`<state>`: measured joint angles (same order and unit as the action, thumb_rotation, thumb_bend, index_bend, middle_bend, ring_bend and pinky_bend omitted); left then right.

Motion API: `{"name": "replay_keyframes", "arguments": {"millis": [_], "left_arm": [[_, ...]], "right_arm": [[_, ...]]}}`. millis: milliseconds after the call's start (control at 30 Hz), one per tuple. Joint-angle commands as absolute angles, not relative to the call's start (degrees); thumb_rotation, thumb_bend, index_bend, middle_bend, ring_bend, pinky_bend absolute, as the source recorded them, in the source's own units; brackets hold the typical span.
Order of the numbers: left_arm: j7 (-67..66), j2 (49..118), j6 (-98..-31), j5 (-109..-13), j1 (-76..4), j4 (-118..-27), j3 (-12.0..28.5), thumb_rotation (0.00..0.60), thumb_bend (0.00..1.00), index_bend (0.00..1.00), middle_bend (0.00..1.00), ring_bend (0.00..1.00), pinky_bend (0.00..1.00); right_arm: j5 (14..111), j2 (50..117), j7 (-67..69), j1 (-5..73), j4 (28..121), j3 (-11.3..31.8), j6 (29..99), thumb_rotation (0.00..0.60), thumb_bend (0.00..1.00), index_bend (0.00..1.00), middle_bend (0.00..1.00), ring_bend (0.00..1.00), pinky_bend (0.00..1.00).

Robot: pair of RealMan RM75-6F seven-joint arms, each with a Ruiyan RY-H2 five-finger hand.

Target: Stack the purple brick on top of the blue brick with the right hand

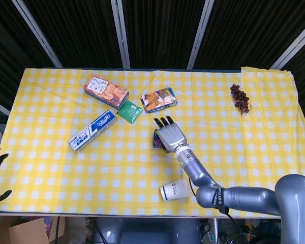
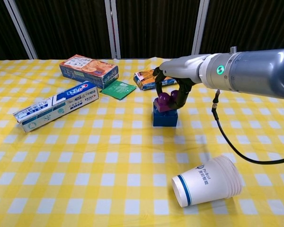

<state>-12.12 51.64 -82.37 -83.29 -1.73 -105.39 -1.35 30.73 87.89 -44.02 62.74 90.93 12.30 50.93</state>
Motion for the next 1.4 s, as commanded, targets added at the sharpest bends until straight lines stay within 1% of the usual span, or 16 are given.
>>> {"name": "replay_keyframes", "arguments": {"millis": [33,433,1033,1400], "left_arm": [[-12.0,51.6,-82.4,-83.3,-1.7,-105.3,-1.3,0.6,0.0,0.12,0.0,0.0,0.04],[-11.8,51.6,-82.5,-82.6,-1.7,-104.9,-1.0,0.6,0.0,0.12,0.0,0.0,0.04],[-12.2,51.7,-82.5,-82.3,-1.8,-104.9,-1.0,0.6,0.0,0.12,0.0,0.0,0.04],[-12.6,51.8,-82.6,-81.8,-1.8,-104.9,-0.9,0.6,0.0,0.12,0.0,0.0,0.04]], "right_arm": [[30.5,88.1,-43.9,63.2,91.0,12.3,51.2,0.6,0.44,0.55,0.0,0.0,0.0],[29.1,89.2,-42.6,65.1,88.7,11.5,50.8,0.6,0.44,0.55,0.0,0.0,0.0],[29.8,89.8,-39.7,65.4,87.1,10.1,50.3,0.6,0.44,0.55,0.0,0.0,0.0],[30.0,91.0,-37.6,65.6,84.3,9.8,48.6,0.6,0.44,0.55,0.0,0.0,0.0]]}}
